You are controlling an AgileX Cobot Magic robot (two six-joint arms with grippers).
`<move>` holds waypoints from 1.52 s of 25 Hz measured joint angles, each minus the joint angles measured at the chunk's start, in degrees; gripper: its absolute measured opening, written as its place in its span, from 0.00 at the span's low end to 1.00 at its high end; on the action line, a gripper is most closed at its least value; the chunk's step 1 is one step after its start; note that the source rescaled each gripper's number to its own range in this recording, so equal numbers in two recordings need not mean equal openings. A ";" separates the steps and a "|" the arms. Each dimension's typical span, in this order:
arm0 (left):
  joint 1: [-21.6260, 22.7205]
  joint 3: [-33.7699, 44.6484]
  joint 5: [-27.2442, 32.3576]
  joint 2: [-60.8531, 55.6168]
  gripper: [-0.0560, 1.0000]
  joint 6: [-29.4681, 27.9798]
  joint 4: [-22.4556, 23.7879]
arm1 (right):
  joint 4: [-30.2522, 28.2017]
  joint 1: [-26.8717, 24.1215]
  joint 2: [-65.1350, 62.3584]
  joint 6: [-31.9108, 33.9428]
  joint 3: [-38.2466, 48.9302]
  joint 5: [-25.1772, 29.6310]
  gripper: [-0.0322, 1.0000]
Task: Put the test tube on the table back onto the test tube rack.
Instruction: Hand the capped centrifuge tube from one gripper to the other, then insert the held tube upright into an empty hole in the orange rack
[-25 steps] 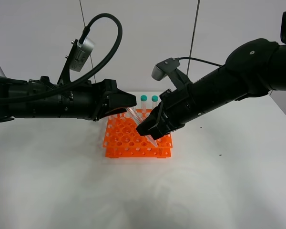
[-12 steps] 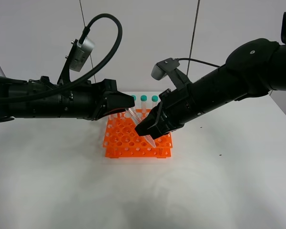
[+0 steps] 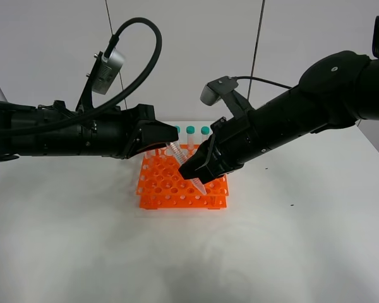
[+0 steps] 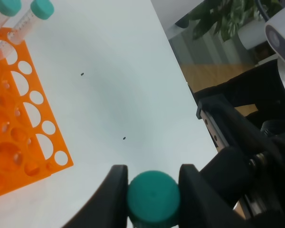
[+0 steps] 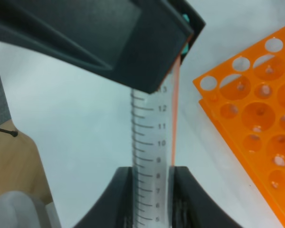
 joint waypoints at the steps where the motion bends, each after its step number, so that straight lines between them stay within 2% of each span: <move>1: 0.00 0.00 0.00 0.00 0.06 -0.01 0.00 | 0.00 0.00 0.00 0.00 0.00 -0.15 0.15; 2: 0.00 0.00 0.06 0.00 0.06 -0.01 0.00 | 0.05 0.00 0.00 0.05 0.00 -0.60 0.28; 4: 0.00 0.00 0.26 0.00 0.06 -0.01 0.13 | 0.04 0.00 0.00 0.05 0.00 -1.13 0.68; 5: 0.00 0.00 0.26 0.00 0.06 -0.01 0.13 | 0.04 0.00 0.00 0.05 0.00 -1.37 0.81; 7: 0.00 0.00 0.26 0.00 0.06 -0.01 0.13 | -0.02 0.00 0.00 0.05 0.00 -1.69 0.93; 8: 0.00 0.00 0.26 0.00 0.06 -0.01 0.13 | -0.30 0.00 0.00 0.11 -0.08 -1.69 0.96; 11: 0.00 0.00 0.26 0.00 0.06 -0.01 0.13 | -1.91 0.00 0.00 1.04 -1.66 -0.45 0.99; 14: 0.00 0.00 0.26 0.00 0.06 0.01 0.13 | -5.81 0.00 0.00 5.68 -4.58 3.19 1.00; 20: 0.00 0.00 0.20 0.00 0.06 0.06 0.13 | -21.59 0.00 0.00 24.02 -13.17 17.41 1.00; 24: 0.00 0.00 0.08 0.00 0.06 0.06 0.13 | -28.07 0.00 0.00 35.27 -20.09 24.33 1.00; 27: 0.00 0.00 0.02 0.00 0.06 0.06 0.13 | -33.22 0.00 0.00 42.87 -23.43 25.40 1.00; 31: 0.00 0.00 0.02 0.00 0.06 0.06 0.13 | -41.57 -0.06 0.00 50.59 -23.77 25.70 1.00; 34: 0.00 0.00 0.02 0.00 0.06 0.06 0.13 | -43.88 -1.62 0.00 52.76 -23.77 25.70 1.00; 38: 0.00 0.00 -0.21 0.00 0.06 0.06 0.13 | -46.18 -6.62 0.00 54.15 -23.77 25.70 1.00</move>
